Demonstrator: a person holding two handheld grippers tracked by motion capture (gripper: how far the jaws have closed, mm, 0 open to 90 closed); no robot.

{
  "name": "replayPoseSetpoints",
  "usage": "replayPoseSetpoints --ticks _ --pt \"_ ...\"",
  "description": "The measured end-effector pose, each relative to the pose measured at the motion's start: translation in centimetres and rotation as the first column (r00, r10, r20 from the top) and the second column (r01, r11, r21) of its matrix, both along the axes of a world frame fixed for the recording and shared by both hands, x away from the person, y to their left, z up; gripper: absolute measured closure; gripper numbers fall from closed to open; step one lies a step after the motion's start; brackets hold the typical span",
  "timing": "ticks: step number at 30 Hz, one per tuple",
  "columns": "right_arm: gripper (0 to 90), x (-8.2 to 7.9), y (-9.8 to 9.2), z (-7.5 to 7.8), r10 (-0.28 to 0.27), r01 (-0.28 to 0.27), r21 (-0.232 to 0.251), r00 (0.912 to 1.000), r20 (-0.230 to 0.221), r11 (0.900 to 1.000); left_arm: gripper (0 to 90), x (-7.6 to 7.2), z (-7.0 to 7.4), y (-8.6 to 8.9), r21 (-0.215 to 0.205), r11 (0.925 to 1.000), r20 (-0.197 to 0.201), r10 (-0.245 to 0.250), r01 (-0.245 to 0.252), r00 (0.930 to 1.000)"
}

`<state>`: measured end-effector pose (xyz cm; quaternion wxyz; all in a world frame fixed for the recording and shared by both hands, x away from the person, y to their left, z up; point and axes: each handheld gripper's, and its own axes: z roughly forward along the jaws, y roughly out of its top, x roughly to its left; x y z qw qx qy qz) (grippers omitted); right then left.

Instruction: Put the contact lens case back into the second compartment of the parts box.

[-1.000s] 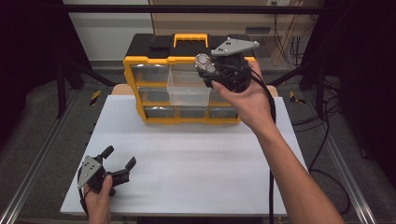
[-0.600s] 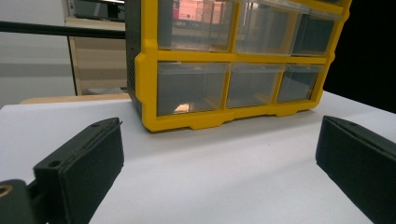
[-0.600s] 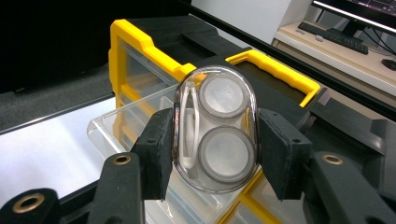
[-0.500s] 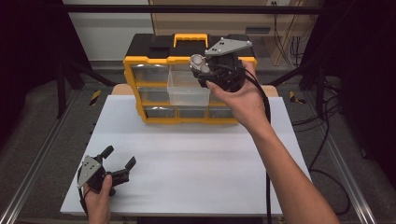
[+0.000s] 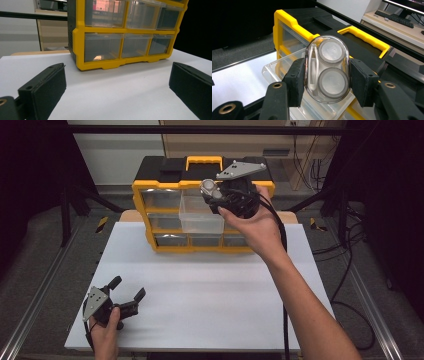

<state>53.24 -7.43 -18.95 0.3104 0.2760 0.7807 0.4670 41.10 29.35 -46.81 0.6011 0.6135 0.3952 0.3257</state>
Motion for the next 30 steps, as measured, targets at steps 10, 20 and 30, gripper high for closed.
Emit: replayPoseSetpoints --ticks 10,20,30 --pt "49.0 0.16 0.37 -0.09 0.002 -0.002 -0.003 0.9999 -0.012 1.0 0.8 0.0 0.01 0.01 0.001 1.0 0.001 0.0 0.0 1.0" --pt "49.0 0.34 0.64 -0.18 0.008 -0.008 -0.004 0.9997 -0.022 1.0 0.7 0.02 0.0 0.02 0.0 1.0 0.0 0.0 0.0 1.0" --pt "49.0 0.45 0.82 -0.32 0.014 -0.014 -0.006 0.9993 -0.035 1.0 0.8 0.03 0.0 -0.03 0.0 1.0 -0.001 -0.004 0.004 1.0"
